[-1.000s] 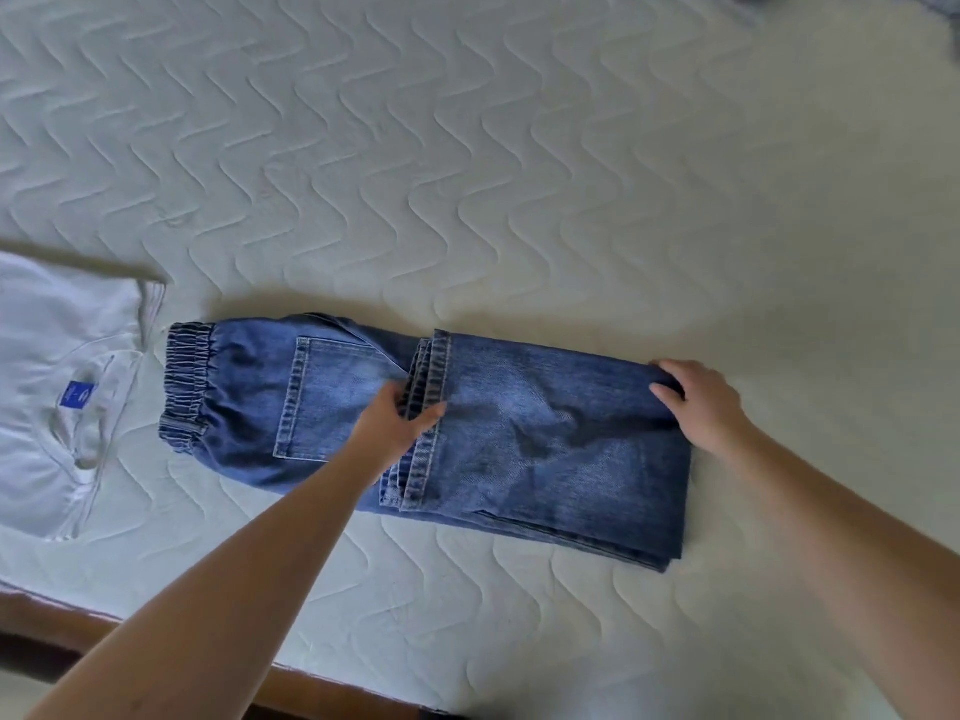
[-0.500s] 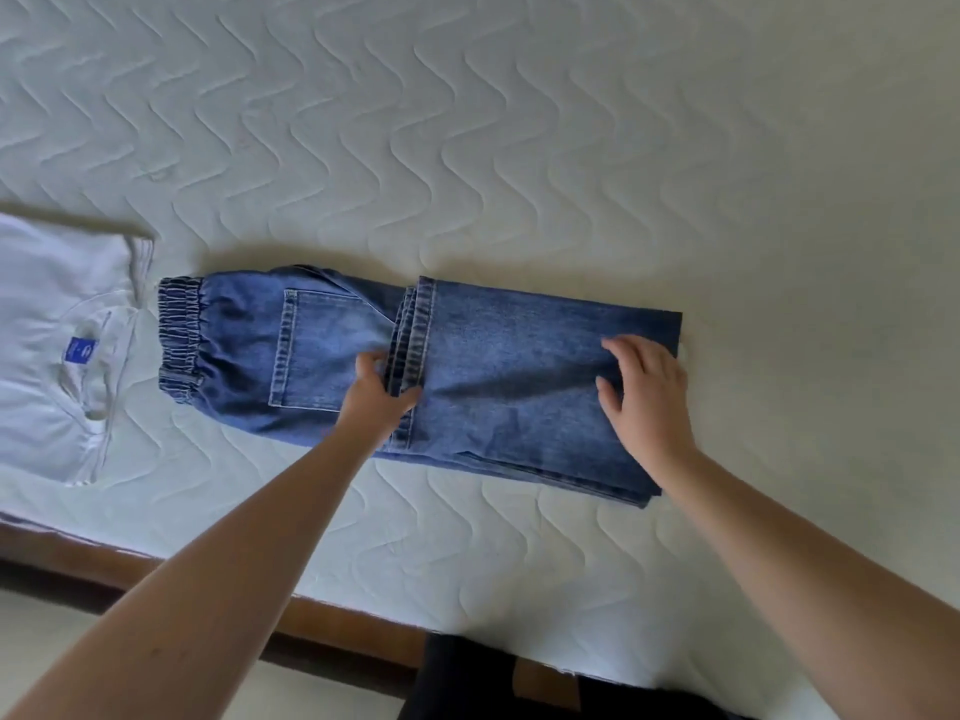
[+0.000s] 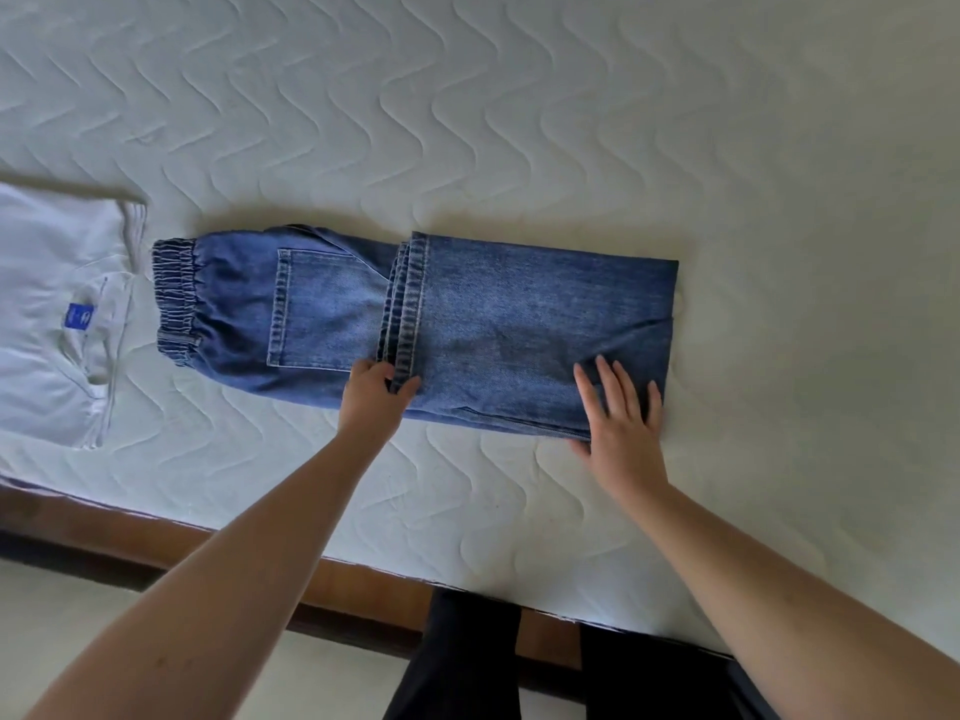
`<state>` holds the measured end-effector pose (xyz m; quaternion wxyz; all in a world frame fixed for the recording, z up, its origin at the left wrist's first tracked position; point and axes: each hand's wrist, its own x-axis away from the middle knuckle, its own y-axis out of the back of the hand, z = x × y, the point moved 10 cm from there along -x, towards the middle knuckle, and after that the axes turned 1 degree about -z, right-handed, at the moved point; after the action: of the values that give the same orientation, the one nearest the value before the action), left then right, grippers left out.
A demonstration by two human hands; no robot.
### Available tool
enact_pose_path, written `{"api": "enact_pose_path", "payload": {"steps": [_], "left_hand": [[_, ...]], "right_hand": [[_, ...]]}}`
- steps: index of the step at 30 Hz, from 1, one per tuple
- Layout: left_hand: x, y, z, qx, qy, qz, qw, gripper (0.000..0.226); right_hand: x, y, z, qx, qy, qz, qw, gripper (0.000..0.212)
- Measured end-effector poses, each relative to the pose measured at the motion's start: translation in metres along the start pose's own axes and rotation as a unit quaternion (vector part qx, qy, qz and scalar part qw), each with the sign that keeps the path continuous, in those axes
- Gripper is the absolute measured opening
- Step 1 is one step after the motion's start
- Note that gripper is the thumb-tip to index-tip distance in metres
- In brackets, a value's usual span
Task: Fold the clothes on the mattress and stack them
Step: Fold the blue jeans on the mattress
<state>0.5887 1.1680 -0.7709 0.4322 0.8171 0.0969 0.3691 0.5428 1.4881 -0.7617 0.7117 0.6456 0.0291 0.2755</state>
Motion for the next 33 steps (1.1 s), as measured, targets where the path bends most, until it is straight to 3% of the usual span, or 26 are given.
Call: {"api": "enact_pose_path", "payload": {"steps": [5, 8, 12, 14, 16, 18, 20, 22, 24, 26, 28, 31, 33], "left_hand": [[0.005, 0.006, 0.017, 0.09, 0.051, -0.012, 0.995, 0.026], [0.004, -0.007, 0.028, 0.237, 0.089, 0.016, 0.967, 0.019], [0.004, -0.026, 0.04, 0.385, 0.144, 0.059, 0.91, 0.015], [0.005, -0.032, 0.044, 0.41, 0.16, 0.066, 0.895, 0.015], [0.007, -0.036, 0.046, 0.418, 0.171, 0.07, 0.889, 0.016], [0.009, -0.037, 0.047, 0.391, 0.172, 0.063, 0.902, 0.022], [0.01, -0.031, 0.046, 0.317, 0.145, 0.037, 0.936, 0.028], [0.01, -0.023, 0.04, 0.252, 0.107, 0.013, 0.962, 0.028], [0.009, -0.02, 0.033, 0.279, 0.09, 0.012, 0.956, 0.036], [0.005, -0.016, 0.031, 0.353, 0.104, 0.009, 0.93, 0.055], [-0.002, -0.01, 0.03, 0.397, 0.124, -0.002, 0.909, 0.061], [-0.018, -0.004, 0.016, 0.36, 0.109, 0.001, 0.926, 0.052], [-0.03, 0.0, 0.002, 0.347, 0.095, -0.003, 0.933, 0.05]], "right_hand": [[0.018, 0.003, -0.034, -0.032, -0.089, -0.012, 0.995, 0.102], [0.03, 0.007, -0.06, -0.132, -0.178, -0.049, 0.974, 0.096], [0.04, 0.003, -0.086, -0.276, -0.264, -0.1, 0.919, 0.064], [0.049, -0.01, -0.097, -0.381, -0.323, -0.101, 0.86, 0.037], [0.061, -0.025, -0.104, -0.437, -0.382, -0.096, 0.808, 0.02], [0.072, -0.039, -0.108, -0.451, -0.426, -0.088, 0.779, 0.012], [0.078, -0.049, -0.107, -0.461, -0.456, -0.072, 0.758, 0.011], [0.077, -0.052, -0.105, -0.452, -0.453, -0.059, 0.766, 0.01], [0.073, -0.048, -0.103, -0.418, -0.424, -0.039, 0.803, 0.011], [0.07, -0.044, -0.098, -0.419, -0.395, -0.034, 0.817, 0.019], [0.068, -0.038, -0.091, -0.479, -0.375, -0.054, 0.792, 0.029], [0.062, -0.029, -0.09, -0.556, -0.382, -0.089, 0.733, 0.04], [0.048, -0.021, -0.097, -0.555, -0.399, -0.087, 0.725, 0.039]]}}
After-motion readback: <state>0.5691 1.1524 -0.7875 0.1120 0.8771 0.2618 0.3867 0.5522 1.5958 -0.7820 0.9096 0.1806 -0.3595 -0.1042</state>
